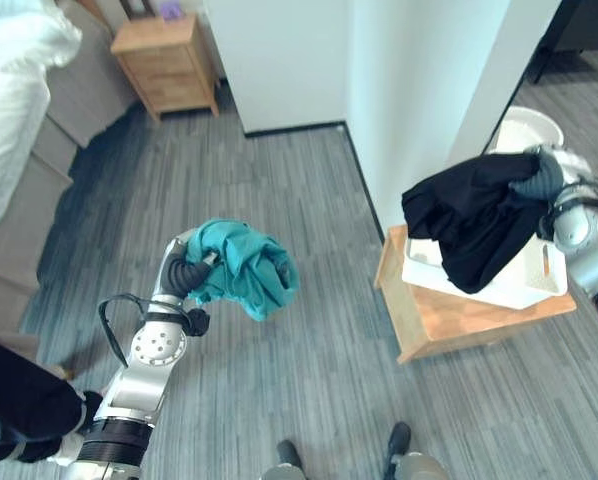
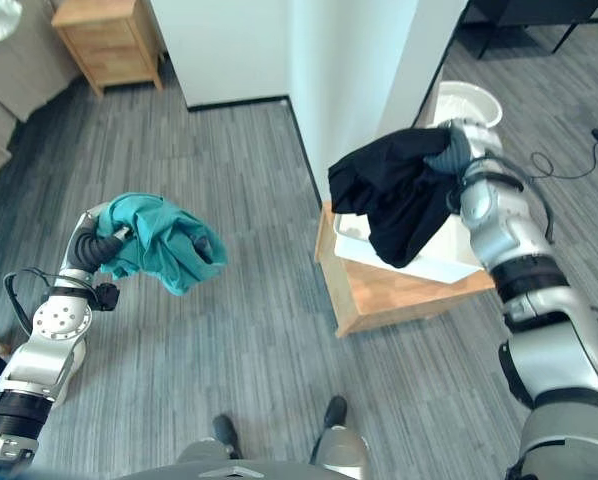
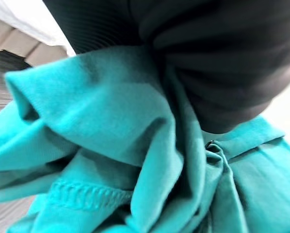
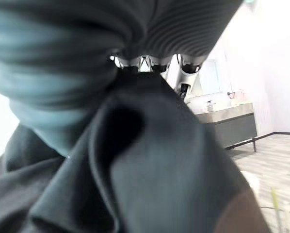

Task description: Pick up bed clothes into laundry basket.

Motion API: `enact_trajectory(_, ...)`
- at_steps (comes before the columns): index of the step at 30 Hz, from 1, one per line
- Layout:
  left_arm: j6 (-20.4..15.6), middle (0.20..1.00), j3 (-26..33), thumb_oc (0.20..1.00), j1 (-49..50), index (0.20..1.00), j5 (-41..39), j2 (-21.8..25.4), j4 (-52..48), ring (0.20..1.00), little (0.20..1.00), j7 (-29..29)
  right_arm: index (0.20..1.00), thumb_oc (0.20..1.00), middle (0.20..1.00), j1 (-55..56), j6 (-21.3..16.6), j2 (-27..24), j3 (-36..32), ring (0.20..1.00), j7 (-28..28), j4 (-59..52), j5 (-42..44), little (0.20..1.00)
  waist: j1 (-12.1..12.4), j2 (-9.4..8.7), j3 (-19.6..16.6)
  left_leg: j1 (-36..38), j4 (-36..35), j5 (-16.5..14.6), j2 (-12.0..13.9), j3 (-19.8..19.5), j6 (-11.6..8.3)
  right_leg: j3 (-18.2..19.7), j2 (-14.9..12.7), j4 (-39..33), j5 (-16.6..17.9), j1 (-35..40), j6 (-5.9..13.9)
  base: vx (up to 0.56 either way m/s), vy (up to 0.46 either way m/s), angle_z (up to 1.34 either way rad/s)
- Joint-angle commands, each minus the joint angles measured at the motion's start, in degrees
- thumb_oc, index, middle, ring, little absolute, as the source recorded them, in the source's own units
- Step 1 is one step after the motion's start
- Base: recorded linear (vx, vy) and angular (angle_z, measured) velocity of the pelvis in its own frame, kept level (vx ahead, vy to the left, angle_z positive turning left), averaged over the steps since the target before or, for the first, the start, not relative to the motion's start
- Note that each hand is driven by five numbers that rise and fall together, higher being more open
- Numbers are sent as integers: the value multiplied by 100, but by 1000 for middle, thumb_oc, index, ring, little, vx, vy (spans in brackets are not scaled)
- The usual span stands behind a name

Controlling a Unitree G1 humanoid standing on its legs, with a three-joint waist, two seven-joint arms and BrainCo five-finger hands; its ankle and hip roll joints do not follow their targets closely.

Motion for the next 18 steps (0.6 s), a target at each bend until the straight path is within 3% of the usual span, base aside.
enact_trajectory(1, -398, 200, 379, 200, -51, 200, 14, 479, -465, 200, 200, 95, 200, 200, 200, -847, -58, -13, 349, 200, -467, 366, -5, 200, -9, -46, -199, 187, -78, 240, 472, -58, -578, 592, 45, -334, 125, -200, 170, -95, -79, 1)
enact_trajectory(3, -427, 200, 374, 200, -57, 200, -3, 503, -469, 200, 200, 82, 200, 200, 200, -965, -58, -26, 406, 200, -483, 582, 17, 200, 24, 7, -196, 179, -86, 186, 477, -187, -651, 667, 55, -334, 38, -220, 208, 6, -28, -3)
enact_trajectory(6, -541, 200, 380, 200, -133, 200, -67, 615, -464, 200, 200, 126, 200, 200, 200, -1464, -84, -264, 662, 200, -552, 1103, 105, 200, 64, 148, -29, -131, -110, 451, 506, -139, -696, 629, 86, -334, 178, -561, 172, -72, -44, -4)
enact_trajectory(7, -555, 200, 359, 200, -154, 200, -90, 634, -454, 200, 200, 124, 200, 200, 200, -1535, -72, -303, 702, 200, -587, 1206, 100, 200, 83, 189, -38, -141, -110, 389, 510, -249, -778, 698, 90, -333, 80, -566, 227, -33, -55, -7)
enact_trajectory(14, -684, 200, 381, 200, -269, 200, -176, 758, -512, 200, 200, 242, 200, 200, 200, -2185, -72, -1003, 1213, 200, -778, 1792, -66, 200, 98, 486, 128, -587, -116, 747, 556, -347, -971, 654, 80, -334, 89, -932, 261, -26, -46, 0)
enact_trajectory(17, -733, 200, 392, 200, -300, 200, -225, 740, -598, 200, 200, 282, 200, 200, 200, -2492, -46, -1271, 1421, 200, -891, 2099, -63, 200, 140, 657, 208, -826, -116, 969, 543, -323, -957, 611, 87, -334, 197, -1153, 239, -62, 8, 0)
enact_trajectory(18, -733, 200, 392, 200, -307, 200, -225, 733, -596, 200, 200, 280, 200, 200, 200, -2514, -49, -1274, 1440, 200, -889, 2110, -60, 200, 154, 665, 168, -797, -116, 872, 533, -414, -1027, 678, 81, -334, 88, -1127, 287, -119, -4, -6)
